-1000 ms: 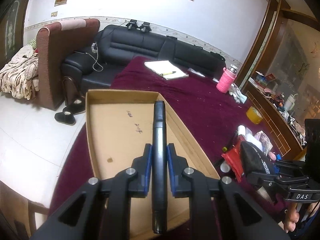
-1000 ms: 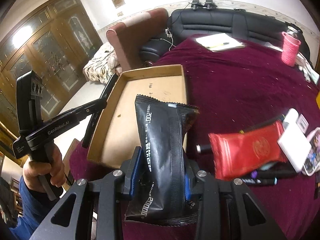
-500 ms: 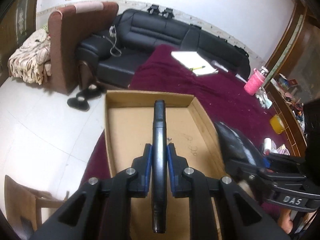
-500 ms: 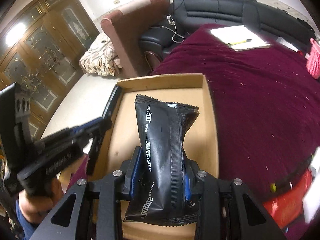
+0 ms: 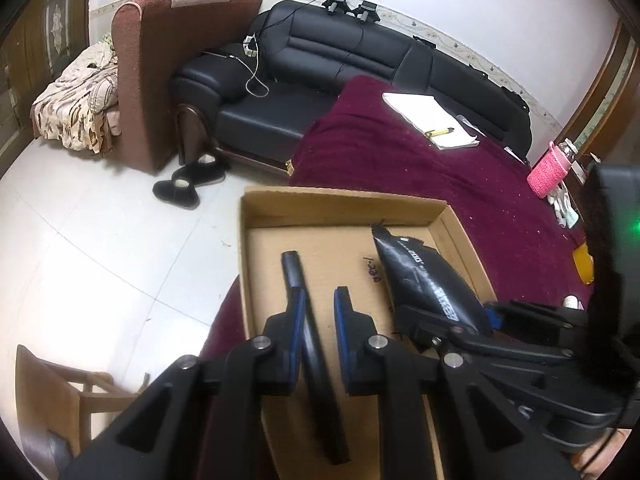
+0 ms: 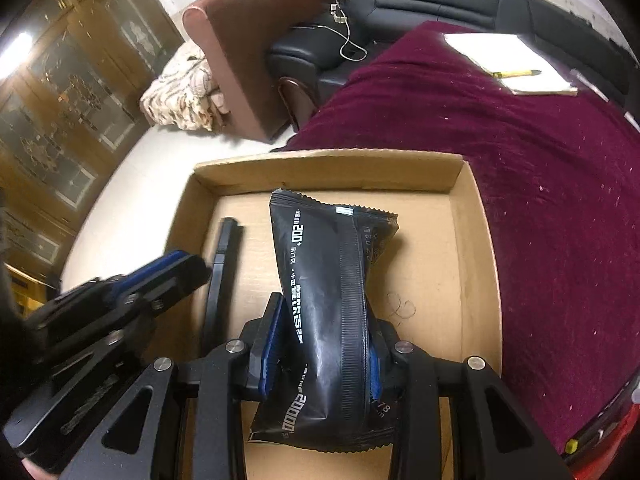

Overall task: Organize objects
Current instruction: 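Carry the marker and black bag to the cardboard tray and release both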

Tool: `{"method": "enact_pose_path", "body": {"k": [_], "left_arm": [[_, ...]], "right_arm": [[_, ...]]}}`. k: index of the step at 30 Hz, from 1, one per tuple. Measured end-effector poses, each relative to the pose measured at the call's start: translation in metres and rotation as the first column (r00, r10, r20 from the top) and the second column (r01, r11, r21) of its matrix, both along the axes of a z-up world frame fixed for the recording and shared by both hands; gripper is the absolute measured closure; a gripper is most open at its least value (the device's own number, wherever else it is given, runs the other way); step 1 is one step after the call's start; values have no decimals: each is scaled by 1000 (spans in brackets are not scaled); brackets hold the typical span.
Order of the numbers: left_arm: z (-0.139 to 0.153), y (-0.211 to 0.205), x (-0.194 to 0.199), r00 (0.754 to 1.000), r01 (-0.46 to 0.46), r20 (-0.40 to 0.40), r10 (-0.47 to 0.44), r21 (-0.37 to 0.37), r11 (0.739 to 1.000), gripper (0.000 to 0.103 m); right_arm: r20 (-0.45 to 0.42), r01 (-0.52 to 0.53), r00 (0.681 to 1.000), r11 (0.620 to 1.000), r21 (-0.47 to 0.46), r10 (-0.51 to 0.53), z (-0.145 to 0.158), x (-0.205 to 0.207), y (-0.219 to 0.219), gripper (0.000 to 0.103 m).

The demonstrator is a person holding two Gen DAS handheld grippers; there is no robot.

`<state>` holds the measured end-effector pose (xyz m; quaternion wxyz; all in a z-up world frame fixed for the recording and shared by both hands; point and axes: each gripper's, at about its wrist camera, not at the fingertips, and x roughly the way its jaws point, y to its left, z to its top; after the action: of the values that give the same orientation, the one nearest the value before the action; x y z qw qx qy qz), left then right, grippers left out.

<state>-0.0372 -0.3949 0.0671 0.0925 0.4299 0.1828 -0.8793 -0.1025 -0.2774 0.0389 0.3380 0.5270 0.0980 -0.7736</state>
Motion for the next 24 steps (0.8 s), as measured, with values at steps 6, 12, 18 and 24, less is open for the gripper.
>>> {"method": "enact_pose_path", "body": {"k": [6, 12, 18, 24], "left_arm": [[2, -6, 7, 1000, -1, -14, 1, 3, 1000, 88], [1, -9, 13, 1000, 0, -16, 0, 17, 1000, 88], [6, -1, 25, 999, 12, -40, -11, 26, 1000, 88], [17, 29, 39, 995, 66, -74, -65, 11, 998, 88]], "right_arm": [[-15, -8, 1000, 1000, 16, 8, -5, -1, -13, 64], [44, -2, 999, 999, -41, 4, -4, -4, -7, 60], [30, 5, 1000, 989, -146, 0, 20, 19, 22, 52], [-13, 16, 1000, 969, -245, -20, 38, 59, 77, 41]]}}
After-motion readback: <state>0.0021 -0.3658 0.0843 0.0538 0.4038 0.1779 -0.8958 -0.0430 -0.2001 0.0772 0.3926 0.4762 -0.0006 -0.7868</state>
